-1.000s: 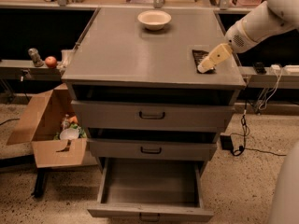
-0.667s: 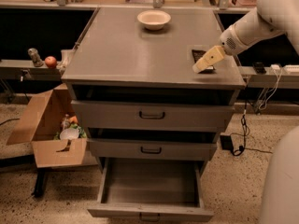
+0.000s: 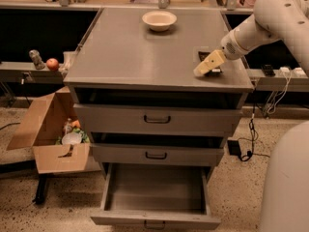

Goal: Place rxbar chocolate into bottom drawer

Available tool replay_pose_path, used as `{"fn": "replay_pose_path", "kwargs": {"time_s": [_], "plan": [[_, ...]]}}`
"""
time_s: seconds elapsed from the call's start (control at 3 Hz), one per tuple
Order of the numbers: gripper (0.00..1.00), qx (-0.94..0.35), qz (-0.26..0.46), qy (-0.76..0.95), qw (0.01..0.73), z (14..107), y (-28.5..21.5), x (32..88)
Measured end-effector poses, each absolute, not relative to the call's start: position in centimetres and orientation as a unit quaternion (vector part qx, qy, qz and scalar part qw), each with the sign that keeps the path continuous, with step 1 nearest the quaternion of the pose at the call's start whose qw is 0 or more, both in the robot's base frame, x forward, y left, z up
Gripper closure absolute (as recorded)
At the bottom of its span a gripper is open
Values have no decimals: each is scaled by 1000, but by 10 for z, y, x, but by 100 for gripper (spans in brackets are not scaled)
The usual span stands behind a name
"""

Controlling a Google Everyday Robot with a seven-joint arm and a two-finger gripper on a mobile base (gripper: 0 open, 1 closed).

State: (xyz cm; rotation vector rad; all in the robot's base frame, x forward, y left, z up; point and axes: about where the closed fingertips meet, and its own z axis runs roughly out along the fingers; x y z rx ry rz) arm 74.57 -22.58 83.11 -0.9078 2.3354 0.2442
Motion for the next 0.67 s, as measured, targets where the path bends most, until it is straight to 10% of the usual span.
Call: {"fn": "replay_pose_path", "kwargs": {"time_s": [0.67], "plan": [[0,-334,87,889,300,819,-221,752]]}}
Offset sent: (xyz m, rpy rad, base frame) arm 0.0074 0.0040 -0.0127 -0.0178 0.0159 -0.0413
